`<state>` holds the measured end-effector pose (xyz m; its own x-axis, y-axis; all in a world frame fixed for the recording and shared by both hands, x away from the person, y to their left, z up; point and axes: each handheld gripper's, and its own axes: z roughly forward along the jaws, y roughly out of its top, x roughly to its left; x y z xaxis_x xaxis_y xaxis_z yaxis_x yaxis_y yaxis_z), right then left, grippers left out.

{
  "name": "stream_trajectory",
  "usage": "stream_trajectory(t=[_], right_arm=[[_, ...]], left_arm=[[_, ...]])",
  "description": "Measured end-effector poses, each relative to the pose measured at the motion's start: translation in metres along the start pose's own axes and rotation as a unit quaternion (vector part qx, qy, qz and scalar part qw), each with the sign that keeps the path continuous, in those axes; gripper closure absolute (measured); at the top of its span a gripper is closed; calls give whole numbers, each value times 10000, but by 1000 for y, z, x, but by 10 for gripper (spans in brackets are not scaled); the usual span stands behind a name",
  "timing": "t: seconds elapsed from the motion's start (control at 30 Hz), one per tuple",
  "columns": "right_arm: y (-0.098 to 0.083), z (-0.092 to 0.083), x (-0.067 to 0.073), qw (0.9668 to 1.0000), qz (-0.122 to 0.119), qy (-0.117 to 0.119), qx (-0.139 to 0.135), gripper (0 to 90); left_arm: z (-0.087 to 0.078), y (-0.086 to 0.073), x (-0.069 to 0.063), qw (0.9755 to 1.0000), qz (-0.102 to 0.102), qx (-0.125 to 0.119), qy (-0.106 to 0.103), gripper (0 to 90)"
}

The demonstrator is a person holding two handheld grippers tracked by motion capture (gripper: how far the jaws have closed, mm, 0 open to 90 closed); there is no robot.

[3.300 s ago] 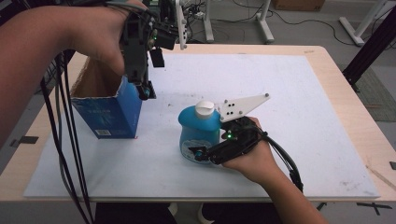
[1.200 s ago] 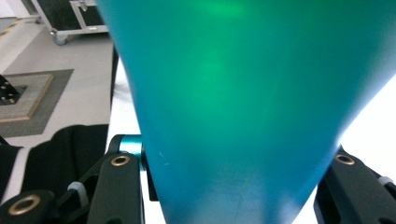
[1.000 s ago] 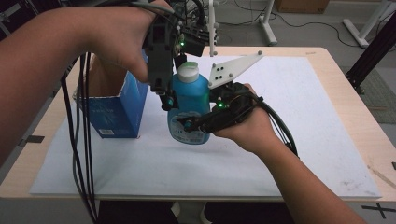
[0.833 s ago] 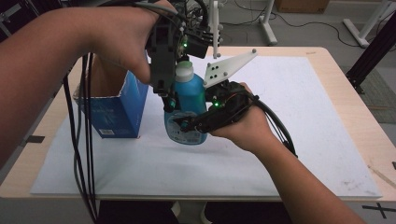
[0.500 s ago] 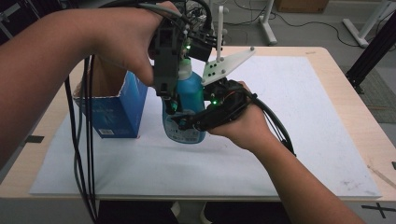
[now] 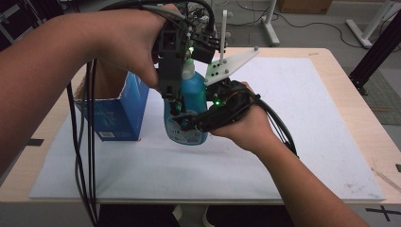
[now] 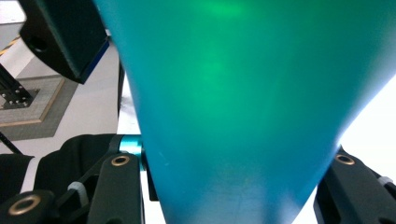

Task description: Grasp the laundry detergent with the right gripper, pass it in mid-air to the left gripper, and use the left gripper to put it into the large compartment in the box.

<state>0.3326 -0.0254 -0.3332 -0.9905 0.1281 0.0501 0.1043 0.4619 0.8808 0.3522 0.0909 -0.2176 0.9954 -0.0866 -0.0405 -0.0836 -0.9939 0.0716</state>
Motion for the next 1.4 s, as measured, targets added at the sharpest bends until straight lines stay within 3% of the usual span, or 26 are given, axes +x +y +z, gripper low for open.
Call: stream_trajectory(t=[0.07,0.7,1.13,1.4], right_arm=[[0,0,0,10000,1,6,-5,470],[0,0,-3,10000,11,2,-22,470],[2,1,-3,10000,-15,16,-52,470],[1,3,-2,9999,-21,100,-40,470]], left_arm=[[-1,0,0,10000,38,21,26,189],[-1,2,2,10000,-15,58,47,270],[-1,2,3,9999,-24,74,-84,370],[1,3,2,9998,-56,205,-69,380]])
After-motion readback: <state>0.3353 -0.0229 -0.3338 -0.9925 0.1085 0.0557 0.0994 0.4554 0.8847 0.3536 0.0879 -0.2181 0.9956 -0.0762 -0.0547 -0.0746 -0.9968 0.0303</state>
